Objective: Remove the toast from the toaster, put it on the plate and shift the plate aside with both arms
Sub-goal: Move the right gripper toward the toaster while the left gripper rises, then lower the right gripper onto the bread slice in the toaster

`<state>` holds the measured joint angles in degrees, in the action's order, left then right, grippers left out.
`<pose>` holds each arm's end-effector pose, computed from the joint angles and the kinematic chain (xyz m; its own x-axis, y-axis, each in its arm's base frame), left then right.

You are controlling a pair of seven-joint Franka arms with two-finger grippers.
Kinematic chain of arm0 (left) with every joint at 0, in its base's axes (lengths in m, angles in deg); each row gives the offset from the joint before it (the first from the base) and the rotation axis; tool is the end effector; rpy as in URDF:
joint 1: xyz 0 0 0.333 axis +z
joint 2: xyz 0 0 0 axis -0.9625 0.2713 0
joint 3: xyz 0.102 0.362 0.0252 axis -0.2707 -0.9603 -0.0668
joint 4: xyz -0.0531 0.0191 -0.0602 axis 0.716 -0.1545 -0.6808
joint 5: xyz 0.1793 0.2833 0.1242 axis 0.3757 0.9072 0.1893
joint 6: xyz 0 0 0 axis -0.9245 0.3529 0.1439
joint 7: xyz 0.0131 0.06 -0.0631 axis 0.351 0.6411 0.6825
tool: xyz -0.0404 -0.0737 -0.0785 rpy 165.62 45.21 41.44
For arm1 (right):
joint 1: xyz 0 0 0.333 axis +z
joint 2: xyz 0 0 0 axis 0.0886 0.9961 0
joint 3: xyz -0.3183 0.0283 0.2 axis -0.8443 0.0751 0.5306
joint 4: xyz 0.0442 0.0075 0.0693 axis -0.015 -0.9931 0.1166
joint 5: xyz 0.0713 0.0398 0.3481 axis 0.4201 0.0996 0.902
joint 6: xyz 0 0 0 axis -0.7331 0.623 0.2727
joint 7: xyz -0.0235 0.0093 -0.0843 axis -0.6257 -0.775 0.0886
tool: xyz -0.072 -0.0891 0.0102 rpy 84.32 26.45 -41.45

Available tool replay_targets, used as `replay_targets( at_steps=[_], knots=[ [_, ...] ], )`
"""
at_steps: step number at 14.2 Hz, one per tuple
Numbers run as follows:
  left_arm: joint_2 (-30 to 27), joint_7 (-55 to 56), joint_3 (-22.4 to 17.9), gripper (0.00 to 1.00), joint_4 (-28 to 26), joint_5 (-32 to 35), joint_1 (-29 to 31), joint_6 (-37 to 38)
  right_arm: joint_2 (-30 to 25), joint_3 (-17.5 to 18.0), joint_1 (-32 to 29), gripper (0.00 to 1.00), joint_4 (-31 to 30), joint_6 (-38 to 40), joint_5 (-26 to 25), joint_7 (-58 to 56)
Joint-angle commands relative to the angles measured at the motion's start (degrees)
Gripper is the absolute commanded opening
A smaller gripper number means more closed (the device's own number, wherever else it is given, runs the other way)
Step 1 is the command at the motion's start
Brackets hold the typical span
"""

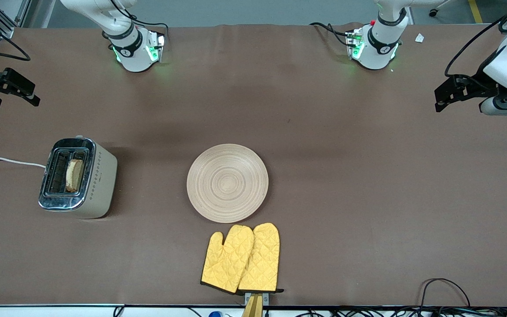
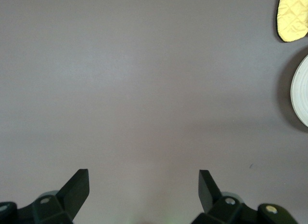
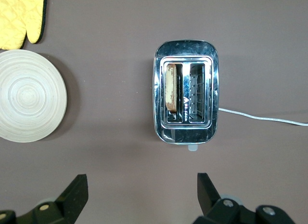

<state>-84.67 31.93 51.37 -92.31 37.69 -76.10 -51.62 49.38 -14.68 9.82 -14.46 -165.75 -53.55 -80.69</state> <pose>0.5109 -0.0855 0.7111 0.9984 -0.0565 0.0066 -0.0562 -0.9978 -0.0343 0.4636 -0.0197 0.6991 0.9990 -0.0115 0.0434 -0.0098 -0.9992 -0.0391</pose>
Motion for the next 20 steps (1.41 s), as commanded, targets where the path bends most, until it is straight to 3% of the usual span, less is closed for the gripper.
replay_targets(
  at_steps=[1,10,16,20],
  knots=[
    [-0.18,-1.01,0.10,1.00,0.73,-0.73,0.26,1.05,0.22,-0.44,0.80,1.00,0.85,0.74,0.12,0.31],
    [3.24,-1.01,-0.08,1.00,0.99,-0.82,-0.09,0.17,0.13,-0.53,0.80,1.00,0.85,1.01,0.12,0.31],
    [6.05,-0.84,0.01,1.00,0.91,-5.12,-0.09,-1.06,0.48,-0.53,0.80,1.00,0.85,0.74,-0.50,0.40],
    [6.84,-0.84,0.10,1.00,0.91,-5.30,-0.53,-2.46,6.08,-0.53,0.28,1.00,0.85,-0.48,-1.46,0.22]
  ],
)
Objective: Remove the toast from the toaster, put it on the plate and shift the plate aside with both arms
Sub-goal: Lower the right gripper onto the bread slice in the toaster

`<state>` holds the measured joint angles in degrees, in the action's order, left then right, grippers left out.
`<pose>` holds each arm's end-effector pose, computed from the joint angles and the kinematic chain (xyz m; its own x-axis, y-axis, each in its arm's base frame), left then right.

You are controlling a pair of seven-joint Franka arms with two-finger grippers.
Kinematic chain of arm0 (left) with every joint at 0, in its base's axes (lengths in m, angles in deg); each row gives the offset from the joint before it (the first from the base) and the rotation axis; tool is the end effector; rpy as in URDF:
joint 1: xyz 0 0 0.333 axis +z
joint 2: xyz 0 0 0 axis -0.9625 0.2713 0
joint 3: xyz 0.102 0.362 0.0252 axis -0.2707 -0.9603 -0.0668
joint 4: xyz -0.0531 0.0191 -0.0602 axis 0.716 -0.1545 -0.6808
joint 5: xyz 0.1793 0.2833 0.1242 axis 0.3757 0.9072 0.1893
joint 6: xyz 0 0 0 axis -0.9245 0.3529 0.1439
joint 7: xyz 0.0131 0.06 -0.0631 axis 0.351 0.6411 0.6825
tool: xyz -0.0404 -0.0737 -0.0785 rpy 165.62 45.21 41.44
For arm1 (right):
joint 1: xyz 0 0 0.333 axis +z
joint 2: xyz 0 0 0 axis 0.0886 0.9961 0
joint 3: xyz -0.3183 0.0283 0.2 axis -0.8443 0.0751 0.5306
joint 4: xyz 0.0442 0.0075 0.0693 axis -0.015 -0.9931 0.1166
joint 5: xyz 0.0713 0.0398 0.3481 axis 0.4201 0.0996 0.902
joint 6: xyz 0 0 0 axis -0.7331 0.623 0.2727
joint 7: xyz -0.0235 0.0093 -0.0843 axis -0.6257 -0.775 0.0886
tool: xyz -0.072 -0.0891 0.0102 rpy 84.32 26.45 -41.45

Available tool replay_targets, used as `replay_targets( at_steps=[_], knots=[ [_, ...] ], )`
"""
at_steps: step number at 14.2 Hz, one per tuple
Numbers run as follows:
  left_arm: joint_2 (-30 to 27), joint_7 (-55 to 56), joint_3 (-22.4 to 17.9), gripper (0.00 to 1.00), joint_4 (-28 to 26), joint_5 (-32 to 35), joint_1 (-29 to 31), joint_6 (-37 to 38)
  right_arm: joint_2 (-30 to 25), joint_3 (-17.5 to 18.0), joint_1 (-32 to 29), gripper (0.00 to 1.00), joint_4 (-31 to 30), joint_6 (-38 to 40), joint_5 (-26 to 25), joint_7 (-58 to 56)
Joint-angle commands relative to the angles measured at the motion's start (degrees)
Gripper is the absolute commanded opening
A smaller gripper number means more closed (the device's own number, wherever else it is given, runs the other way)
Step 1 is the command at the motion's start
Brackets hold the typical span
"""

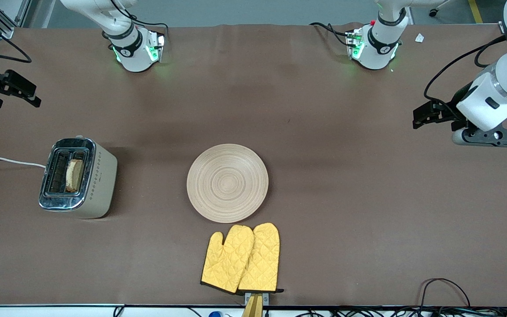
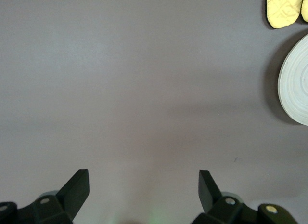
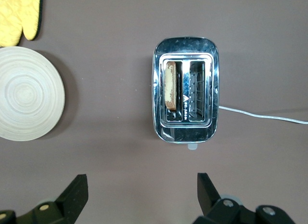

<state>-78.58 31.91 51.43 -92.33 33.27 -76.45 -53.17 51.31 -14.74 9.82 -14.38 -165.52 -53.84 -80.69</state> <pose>0.5490 -0.1004 0.6566 0.9941 -0.0705 -0.0820 -0.0667 -0.9966 0.0484 0.4752 -0.0198 0.6836 0.9999 -0.0123 0.0071 -0.0120 -0.9994 -0.0310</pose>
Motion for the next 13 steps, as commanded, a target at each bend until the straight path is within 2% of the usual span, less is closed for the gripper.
replay_targets(
  at_steps=[1,7,10,12,13],
  knots=[
    [1.02,-0.82,0.04,1.00,0.93,-1.23,-0.36,-1.61,6.18,-0.56,0.27,1.00,0.51,-2.72,-1.61,0.22],
    [5.68,-0.03,3.02,1.00,-0.12,-2.90,-0.80,-3.29,18.66,-0.73,-1.22,1.00,-1.16,-13.35,-2.23,0.22],
    [8.13,-0.82,3.38,1.00,0.06,-7.63,-0.19,-3.37,23.24,-0.73,-1.92,0.99,-0.90,-16.88,-2.23,0.31],
    [10.42,-0.82,3.38,1.00,0.32,-12.80,0.43,-3.46,26.05,-0.73,-2.27,0.87,-0.90,-20.04,-2.14,0.40],
    [11.64,-0.91,3.12,1.00,0.41,-15.27,0.43,-3.81,27.02,-0.73,-2.80,0.68,-0.81,-20.49,-2.05,0.31]
  ],
)
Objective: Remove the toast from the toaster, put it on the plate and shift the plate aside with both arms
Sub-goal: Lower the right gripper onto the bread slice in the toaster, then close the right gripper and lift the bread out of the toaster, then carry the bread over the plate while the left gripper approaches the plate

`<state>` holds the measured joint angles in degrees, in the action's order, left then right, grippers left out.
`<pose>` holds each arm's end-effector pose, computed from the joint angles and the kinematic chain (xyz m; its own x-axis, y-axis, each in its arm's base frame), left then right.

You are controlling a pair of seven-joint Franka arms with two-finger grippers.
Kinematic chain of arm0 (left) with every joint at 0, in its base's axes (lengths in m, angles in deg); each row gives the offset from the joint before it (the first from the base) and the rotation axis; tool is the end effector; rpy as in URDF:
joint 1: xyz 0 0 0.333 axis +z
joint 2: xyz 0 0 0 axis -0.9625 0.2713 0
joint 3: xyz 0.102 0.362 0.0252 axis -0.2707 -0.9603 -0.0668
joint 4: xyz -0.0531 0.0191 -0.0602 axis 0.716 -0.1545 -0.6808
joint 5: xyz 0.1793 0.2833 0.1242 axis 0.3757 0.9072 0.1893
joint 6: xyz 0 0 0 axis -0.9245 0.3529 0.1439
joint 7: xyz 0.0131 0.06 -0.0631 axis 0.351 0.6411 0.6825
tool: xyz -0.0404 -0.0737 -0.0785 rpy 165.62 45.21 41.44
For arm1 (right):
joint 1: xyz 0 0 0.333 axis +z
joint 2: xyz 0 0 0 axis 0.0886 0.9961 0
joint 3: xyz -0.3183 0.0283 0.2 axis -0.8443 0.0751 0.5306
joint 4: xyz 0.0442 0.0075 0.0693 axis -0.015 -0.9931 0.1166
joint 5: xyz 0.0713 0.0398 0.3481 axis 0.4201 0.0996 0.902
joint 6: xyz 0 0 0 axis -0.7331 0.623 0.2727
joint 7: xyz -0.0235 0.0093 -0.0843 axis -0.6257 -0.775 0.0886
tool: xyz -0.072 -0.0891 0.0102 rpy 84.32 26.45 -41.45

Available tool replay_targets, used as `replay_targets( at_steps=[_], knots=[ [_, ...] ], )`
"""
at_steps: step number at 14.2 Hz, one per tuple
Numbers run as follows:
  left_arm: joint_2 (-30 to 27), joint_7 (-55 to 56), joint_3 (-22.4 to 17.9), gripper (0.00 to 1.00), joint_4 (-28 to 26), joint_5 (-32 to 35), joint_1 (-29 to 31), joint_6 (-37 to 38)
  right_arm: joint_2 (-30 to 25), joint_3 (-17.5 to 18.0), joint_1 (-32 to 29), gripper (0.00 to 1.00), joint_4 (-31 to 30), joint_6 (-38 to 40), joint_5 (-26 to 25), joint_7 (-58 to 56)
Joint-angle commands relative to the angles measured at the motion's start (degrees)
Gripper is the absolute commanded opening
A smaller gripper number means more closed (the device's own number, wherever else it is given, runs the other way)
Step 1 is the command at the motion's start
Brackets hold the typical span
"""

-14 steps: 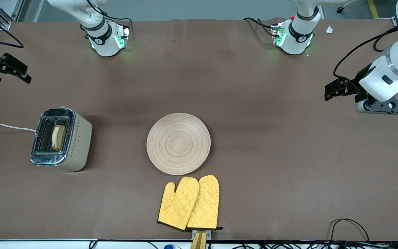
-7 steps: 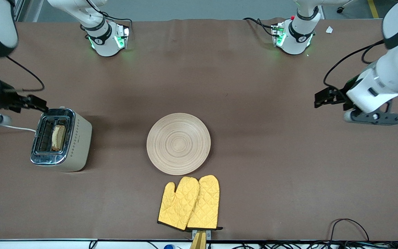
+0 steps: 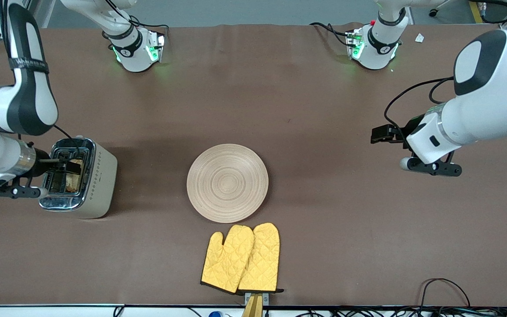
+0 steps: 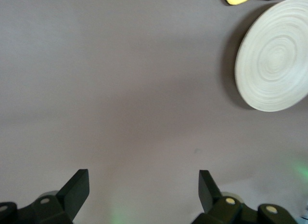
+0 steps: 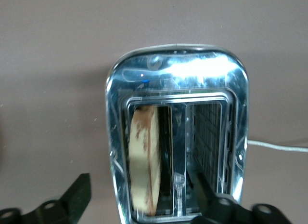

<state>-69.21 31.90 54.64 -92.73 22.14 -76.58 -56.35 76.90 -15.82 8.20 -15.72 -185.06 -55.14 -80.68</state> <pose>0.5897 -0.1544 0.5687 0.9674 -0.1319 -0.2163 -0.0730 -0.9627 0.2606 0.6193 -0.0422 0.4545 0.9913 -0.0556 -0.1196 -0.0504 -0.9976 0.0465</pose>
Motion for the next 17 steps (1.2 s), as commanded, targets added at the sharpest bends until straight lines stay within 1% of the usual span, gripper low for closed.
replay_targets(
  at_steps=[1,2,4,5,6,8,10,12,14,15,17],
  knots=[
    [3.50,-0.99,-0.10,1.00,0.89,-5.81,0.65,-2.11,1.61,0.35,-1.18,0.50,0.61,-0.61,-0.75,0.39],
    [4.65,-2.12,-0.10,1.00,0.89,-7.31,0.56,-3.96,1.62,0.35,-0.92,0.37,0.61,-0.17,-0.75,0.48],
    [7.80,-10.95,-0.10,1.00,0.89,-7.93,0.56,-6.25,1.62,0.35,-0.66,0.17,0.61,0.27,-0.75,0.75],
    [9.13,-14.83,-0.19,1.00,0.81,-8.89,0.73,-7.04,1.53,0.35,-0.66,0.11,0.79,1.05,-0.75,0.83],
    [10.18,-16.26,-0.19,1.00,0.81,-10.29,1.08,-7.66,1.44,0.35,-0.66,0.05,1.05,1.24,-0.66,1.01],
    [12.03,-17.77,-0.19,1.00,0.72,-13.89,2.39,-7.67,0.48,0.43,-0.66,0.03,1.40,2.63,-0.66,1.10],
    [12.74,-21.10,-0.10,1.00,0.63,-16.28,3.11,-7.32,-1.98,0.44,-0.31,0.03,2.89,5.18,-0.75,0.84],
    [13.01,-22.42,-0.10,1.00,0.46,-16.81,3.63,-7.14,-3.65,0.61,0.57,0.03,6.92,11.05,-0.84,0.84],
    [13.97,-26.28,-0.10,1.00,0.28,-17.16,3.90,-7.14,-3.75,0.61,2.32,0.03,13.94,19.13,-0.75,1.01],
    [14.50,-27.69,-0.10,1.00,0.28,-17.77,4.77,-7.14,-3.66,0.61,3.72,0.03,15.97,21.34,-0.75,1.10],
    [15.72,-30.76,-0.01,1.00,0.37,-18.13,5.04,-7.14,-3.66,0.70,7.06,0.03,16.70,21.98,-0.31,1.53]
  ],
)
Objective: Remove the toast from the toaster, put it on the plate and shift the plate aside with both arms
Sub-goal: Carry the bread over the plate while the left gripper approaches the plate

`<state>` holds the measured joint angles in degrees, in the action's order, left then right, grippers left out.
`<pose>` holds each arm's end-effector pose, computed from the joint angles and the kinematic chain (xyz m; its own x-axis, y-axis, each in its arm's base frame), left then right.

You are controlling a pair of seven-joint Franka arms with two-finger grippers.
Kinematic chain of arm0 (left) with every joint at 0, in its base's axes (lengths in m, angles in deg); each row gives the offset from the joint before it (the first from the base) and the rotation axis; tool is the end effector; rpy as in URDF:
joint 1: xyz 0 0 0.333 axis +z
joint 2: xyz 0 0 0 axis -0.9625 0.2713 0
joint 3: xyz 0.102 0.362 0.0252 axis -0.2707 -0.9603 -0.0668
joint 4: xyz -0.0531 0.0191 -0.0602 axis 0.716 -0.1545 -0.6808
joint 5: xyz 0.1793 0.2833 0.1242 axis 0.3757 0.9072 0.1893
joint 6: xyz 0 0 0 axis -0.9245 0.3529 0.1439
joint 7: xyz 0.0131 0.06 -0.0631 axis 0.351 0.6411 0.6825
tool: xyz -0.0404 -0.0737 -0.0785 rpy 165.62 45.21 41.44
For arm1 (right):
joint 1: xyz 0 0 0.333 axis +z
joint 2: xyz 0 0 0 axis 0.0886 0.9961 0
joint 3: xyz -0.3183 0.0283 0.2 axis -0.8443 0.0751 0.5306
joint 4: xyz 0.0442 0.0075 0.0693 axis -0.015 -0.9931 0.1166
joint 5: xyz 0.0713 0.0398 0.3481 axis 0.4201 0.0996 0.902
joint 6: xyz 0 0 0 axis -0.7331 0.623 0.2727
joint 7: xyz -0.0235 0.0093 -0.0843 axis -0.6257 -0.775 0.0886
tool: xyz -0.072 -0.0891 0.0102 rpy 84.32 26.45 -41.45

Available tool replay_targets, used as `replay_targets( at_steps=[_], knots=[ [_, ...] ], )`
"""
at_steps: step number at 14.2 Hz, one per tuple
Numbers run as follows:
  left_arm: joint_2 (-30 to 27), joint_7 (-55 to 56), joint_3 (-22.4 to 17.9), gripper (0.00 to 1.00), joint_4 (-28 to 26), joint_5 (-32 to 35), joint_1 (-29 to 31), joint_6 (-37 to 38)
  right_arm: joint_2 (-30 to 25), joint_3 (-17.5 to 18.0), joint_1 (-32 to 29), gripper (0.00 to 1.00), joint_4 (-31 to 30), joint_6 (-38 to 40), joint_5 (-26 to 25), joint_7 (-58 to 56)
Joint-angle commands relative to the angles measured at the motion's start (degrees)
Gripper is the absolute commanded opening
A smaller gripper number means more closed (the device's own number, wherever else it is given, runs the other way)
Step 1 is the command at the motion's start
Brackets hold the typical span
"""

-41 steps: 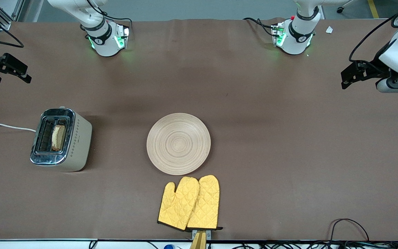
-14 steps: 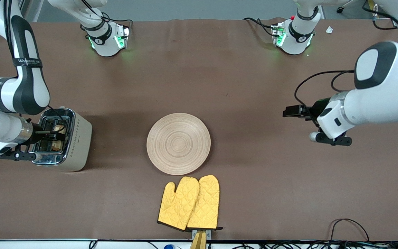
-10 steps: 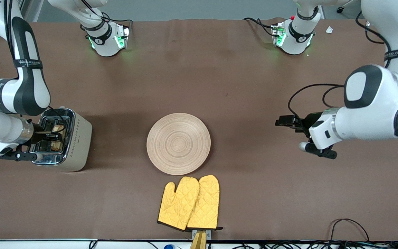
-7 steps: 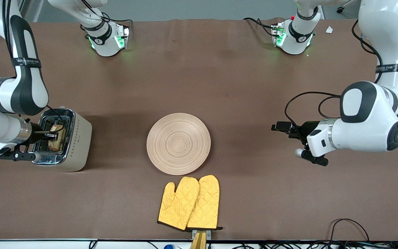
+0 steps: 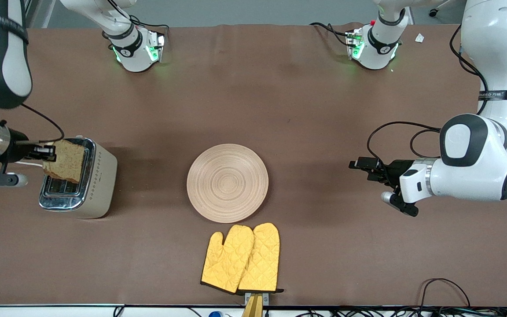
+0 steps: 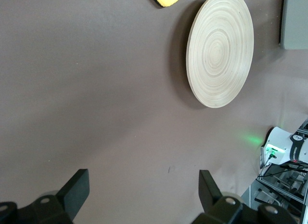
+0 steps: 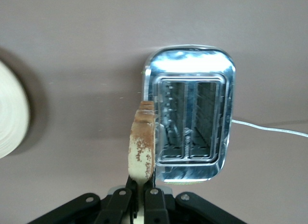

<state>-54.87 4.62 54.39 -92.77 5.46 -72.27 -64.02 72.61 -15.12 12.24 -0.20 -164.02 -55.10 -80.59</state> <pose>0.6592 -0.1325 0.4311 0.9151 -0.3898 -0.1033 -0.2474 -0.7449 0.6196 0.6009 0.0095 0.5891 0.9897 0.0205 -0.1415 0.0255 -0.9991 0.0332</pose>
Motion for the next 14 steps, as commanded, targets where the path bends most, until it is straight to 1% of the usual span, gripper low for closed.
replay_targets(
  at_steps=[1,2,3,4,5,7,9,11,12,13,14],
  knots=[
    [2.78,-4.89,0.24,1.00,0.58,-2.24,0.82,0.44,0.90,-0.08,4.69,0.03,1.17,0.50,0.08,2.92],
    [4.36,-4.73,0.24,1.00,0.75,-4.77,0.74,0.44,1.25,0.09,6.45,0.03,1.17,0.06,0.95,3.98],
    [5.16,-4.38,0.16,1.00,0.67,-7.49,0.04,0.44,1.78,-0.08,9.68,0.03,1.09,-1.59,3.22,6.69],
    [5.69,-4.99,0.24,1.00,0.41,-8.21,-0.32,0.26,3.26,-0.08,11.98,0.03,1.00,-4.13,4.81,11.16],
    [6.65,-5.43,0.59,1.00,0.49,-8.66,-0.23,0.26,5.19,0.01,14.26,0.03,1.00,-6.68,5.18,16.59],
    [6.93,-6.31,0.59,1.00,0.49,-11.90,-0.93,0.00,9.06,0.01,19.45,0.03,1.00,-11.69,7.36,21.64],
    [8.85,-7.45,0.68,1.00,0.49,-16.02,-2.07,-0.18,12.84,0.01,22.54,0.04,1.00,-18.19,13.06,26.73],
    [9.13,-9.21,0.59,1.00,0.23,-20.68,-4.53,-1.31,15.83,0.01,25.26,0.04,0.91,-23.21,15.89,28.77],
    [9.39,-9.56,0.59,1.00,0.23,-21.40,-4.71,-1.58,17.15,0.01,26.23,0.05,0.82,-25.14,17.38,28.78],
    [10.00,-9.74,0.59,0.99,0.23,-21.40,-4.80,-2.02,18.38,0.01,26.94,0.05,0.56,-27.08,20.88,28.78],
    [10.87,-10.96,0.59,0.94,0.23,-21.58,-4.80,-2.89,19.61,0.01,27.29,0.07,0.47,-28.75,25.70,28.78]
  ],
)
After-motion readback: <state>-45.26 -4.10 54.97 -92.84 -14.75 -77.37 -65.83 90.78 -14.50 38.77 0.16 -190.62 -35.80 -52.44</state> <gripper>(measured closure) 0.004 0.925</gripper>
